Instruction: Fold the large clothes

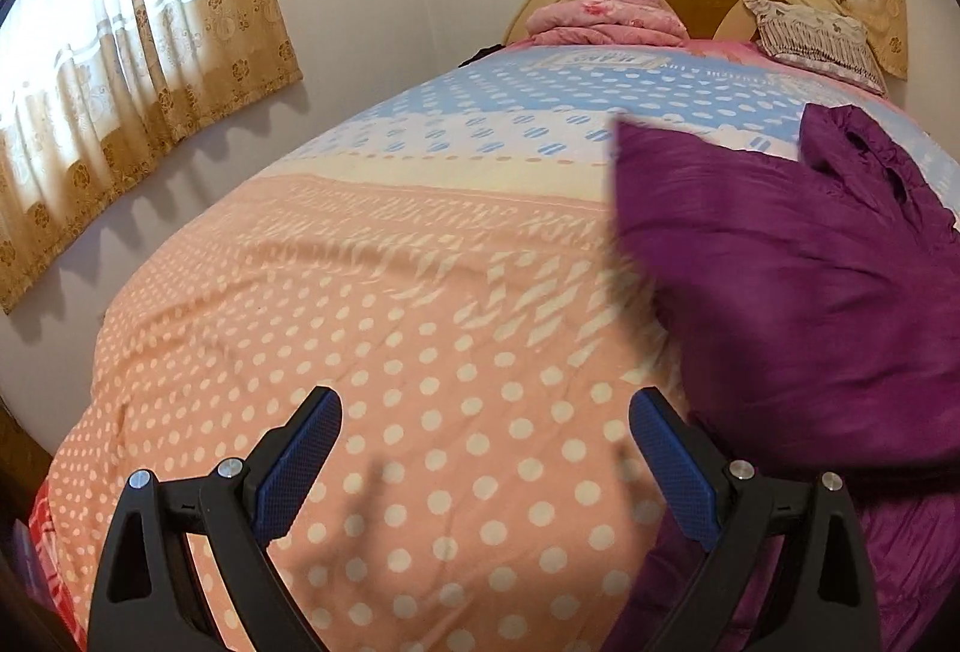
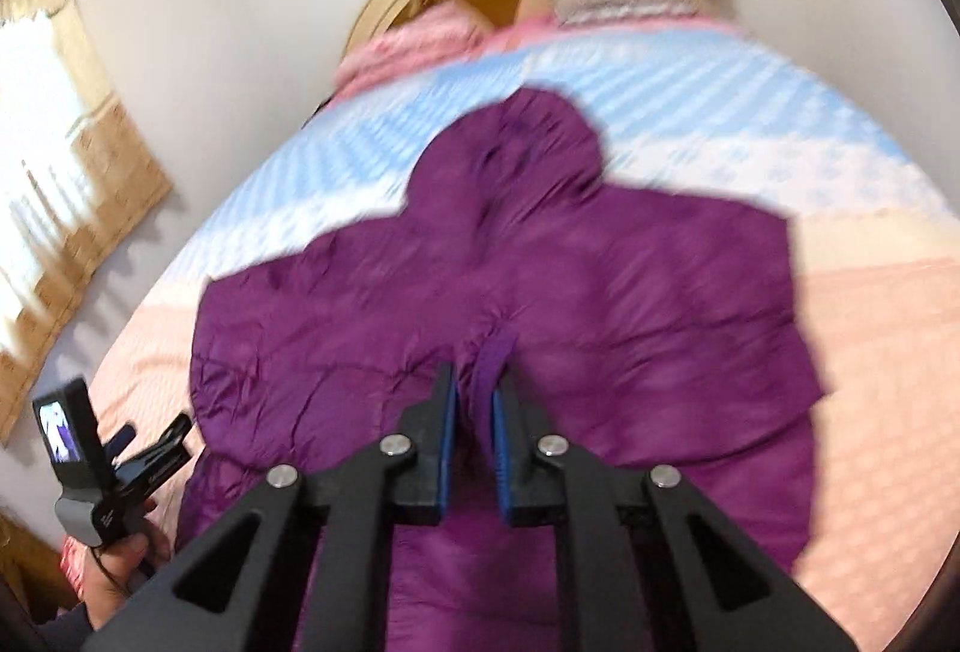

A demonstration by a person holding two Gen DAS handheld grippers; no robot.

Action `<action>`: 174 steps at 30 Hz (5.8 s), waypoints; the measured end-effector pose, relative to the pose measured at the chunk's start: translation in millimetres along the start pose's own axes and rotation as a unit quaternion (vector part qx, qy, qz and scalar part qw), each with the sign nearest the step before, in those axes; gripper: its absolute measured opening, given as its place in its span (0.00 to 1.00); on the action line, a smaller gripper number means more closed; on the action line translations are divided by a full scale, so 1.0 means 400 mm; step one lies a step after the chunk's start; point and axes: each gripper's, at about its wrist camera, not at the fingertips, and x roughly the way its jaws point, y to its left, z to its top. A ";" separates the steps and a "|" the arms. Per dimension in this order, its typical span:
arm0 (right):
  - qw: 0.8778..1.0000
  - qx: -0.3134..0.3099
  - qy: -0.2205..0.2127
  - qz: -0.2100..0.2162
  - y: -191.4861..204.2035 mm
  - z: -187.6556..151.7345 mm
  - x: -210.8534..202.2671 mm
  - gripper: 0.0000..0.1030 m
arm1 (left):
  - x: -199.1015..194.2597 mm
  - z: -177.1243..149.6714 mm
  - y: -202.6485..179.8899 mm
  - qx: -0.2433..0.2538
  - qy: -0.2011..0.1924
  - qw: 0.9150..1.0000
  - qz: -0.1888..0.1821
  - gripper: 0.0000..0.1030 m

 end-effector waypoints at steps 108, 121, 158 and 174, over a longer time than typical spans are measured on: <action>0.970 0.084 0.021 -0.228 -0.258 0.071 0.309 0.35 | 0.317 0.270 -0.385 0.020 0.071 0.993 -0.092 0.99; 0.971 0.076 0.020 -0.227 -0.247 0.067 0.316 0.40 | 0.326 0.264 -0.380 -0.001 0.081 0.990 -0.113 0.99; 0.990 -0.049 0.111 -0.075 -0.239 0.501 0.781 0.09 | 0.515 0.662 -0.850 0.135 0.051 0.948 -0.285 0.03; 0.993 -0.097 -0.048 -0.041 -0.146 0.435 0.373 0.06 | 0.159 0.593 -0.604 0.133 -0.154 0.926 -0.317 0.03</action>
